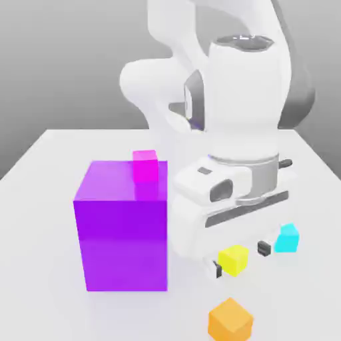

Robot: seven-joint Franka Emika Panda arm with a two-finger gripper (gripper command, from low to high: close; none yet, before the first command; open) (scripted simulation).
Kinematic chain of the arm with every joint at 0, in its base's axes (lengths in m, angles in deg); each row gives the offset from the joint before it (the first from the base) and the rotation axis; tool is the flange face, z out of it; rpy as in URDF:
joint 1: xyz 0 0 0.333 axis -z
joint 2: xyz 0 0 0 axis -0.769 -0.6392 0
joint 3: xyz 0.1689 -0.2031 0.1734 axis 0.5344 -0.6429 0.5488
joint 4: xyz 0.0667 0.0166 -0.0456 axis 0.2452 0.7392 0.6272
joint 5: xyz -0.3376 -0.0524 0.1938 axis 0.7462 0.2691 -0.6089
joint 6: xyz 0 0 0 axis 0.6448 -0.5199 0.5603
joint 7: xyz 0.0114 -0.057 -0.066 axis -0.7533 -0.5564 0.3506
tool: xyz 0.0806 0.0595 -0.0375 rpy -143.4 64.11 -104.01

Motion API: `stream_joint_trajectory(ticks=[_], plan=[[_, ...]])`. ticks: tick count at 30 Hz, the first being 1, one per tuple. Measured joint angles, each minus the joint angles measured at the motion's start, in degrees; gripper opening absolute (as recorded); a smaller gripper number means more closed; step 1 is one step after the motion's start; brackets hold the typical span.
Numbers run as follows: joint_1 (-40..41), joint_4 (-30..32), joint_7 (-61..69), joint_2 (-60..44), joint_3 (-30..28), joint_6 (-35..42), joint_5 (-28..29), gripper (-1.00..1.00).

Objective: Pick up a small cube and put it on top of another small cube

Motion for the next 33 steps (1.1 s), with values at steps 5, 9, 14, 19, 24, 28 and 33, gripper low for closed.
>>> stream_joint_trajectory(ticks=[5, 9, 14, 19, 24, 28, 33], plan=[[-0.64, -0.24, 1.3, -10.32, 0.14, -5.95, 1.62, 0.0], [-0.61, -1.19, 1.37, -15.64, 0.2, -10.15, 1.64, -1.0], [-0.57, -1.3, 1.3, -16.22, 0.24, -10.56, 1.72, -1.0], [-0.54, 0.2, 1.29, -8.42, 0.27, -4.26, 1.77, -1.0], [0.76, 2.6, 0.99, 1.81, -0.56, 3.64, 0.08, -1.0], [2.64, 4.64, -0.18, 10.05, -1.68, 9.88, -0.51, -1.0], [4.51, 7.22, -2.46, 20.37, -2.75, 17.64, -0.08, -1.0]])
